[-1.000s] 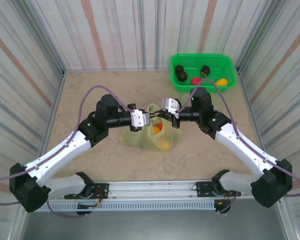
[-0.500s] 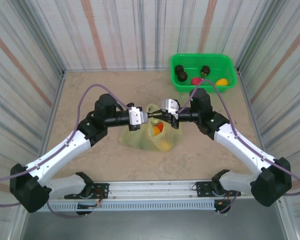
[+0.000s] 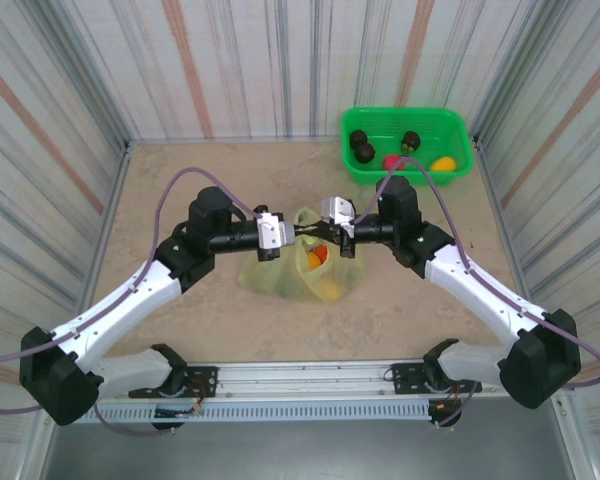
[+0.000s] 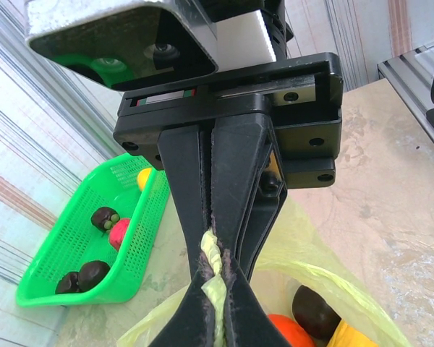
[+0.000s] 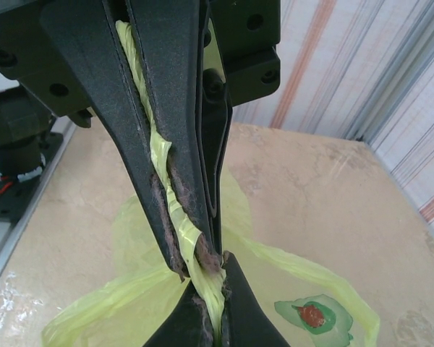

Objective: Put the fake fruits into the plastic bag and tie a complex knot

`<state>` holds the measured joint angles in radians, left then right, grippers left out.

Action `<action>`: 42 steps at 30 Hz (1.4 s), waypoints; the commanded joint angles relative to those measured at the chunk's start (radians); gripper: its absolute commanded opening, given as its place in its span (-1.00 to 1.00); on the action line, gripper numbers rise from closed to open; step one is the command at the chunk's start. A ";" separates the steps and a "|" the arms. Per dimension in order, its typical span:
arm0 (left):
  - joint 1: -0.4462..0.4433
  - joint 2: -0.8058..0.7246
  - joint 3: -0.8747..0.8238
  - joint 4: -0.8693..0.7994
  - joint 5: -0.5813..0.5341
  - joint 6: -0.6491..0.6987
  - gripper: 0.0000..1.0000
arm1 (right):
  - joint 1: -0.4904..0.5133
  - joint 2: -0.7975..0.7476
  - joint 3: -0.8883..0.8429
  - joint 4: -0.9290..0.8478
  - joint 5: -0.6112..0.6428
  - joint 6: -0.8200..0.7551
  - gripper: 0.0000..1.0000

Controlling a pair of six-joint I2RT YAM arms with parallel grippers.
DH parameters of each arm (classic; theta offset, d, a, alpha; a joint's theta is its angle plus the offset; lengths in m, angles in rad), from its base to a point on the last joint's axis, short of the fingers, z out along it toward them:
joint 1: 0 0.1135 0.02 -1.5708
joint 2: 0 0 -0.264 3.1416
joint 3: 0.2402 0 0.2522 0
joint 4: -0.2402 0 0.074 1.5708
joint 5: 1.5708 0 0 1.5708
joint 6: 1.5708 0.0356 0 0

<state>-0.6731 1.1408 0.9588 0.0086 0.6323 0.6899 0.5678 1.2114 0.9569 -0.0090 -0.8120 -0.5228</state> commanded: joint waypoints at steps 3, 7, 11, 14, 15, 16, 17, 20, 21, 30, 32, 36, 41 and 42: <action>-0.002 -0.021 0.000 -0.027 0.043 -0.024 -0.54 | -0.013 -0.001 0.006 0.037 0.038 -0.027 -1.00; 0.000 -0.065 0.030 -0.080 0.016 -0.048 -0.16 | -0.008 0.007 0.043 -0.050 0.108 -0.152 -1.00; 0.005 -0.100 0.086 -0.152 0.030 -0.099 -0.01 | -0.004 -0.009 0.010 0.019 0.164 -0.240 -1.00; 0.008 -0.134 0.124 -0.177 0.070 -0.148 0.09 | 0.009 -0.008 -0.005 0.062 0.243 -0.273 -1.00; 0.010 -0.146 0.132 -0.174 0.086 -0.163 0.15 | 0.013 -0.010 -0.015 0.075 0.257 -0.287 -1.00; 0.010 -0.159 0.139 -0.165 0.100 -0.182 0.21 | 0.018 -0.011 -0.024 0.102 0.270 -0.292 -1.00; 0.012 -0.166 0.150 -0.163 0.112 -0.196 0.24 | 0.020 -0.013 -0.035 0.127 0.275 -0.288 -1.00; 0.029 -0.175 0.195 -0.160 0.147 -0.248 0.27 | 0.018 -0.021 -0.056 0.174 0.282 -0.286 -1.00; 0.040 -0.177 0.206 -0.137 0.147 -0.284 0.24 | 0.016 -0.025 -0.059 0.183 0.277 -0.284 -1.00; 0.178 0.048 0.194 -0.071 -0.029 -0.407 -0.03 | -0.020 -0.035 -0.047 0.190 0.135 -0.211 -1.00; 0.178 0.103 0.148 -0.004 0.034 -0.438 -0.05 | -0.022 -0.028 -0.035 0.178 0.115 -0.204 -1.00; 0.173 0.194 0.154 -0.015 0.111 -0.424 -0.11 | -0.026 -0.019 -0.021 0.166 0.089 -0.197 -1.00; 0.138 0.223 0.090 -0.008 0.154 -0.292 -0.14 | -0.038 -0.010 -0.016 0.161 0.070 -0.191 -1.00; 0.132 0.222 0.077 0.002 0.146 -0.277 -0.13 | -0.040 -0.010 -0.019 0.161 0.068 -0.191 -1.00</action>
<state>-0.5179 1.3869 1.0683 -0.0204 0.7223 0.3294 0.5388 1.1965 0.9009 0.1493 -0.7097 -0.7406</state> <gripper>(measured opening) 0.434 0.041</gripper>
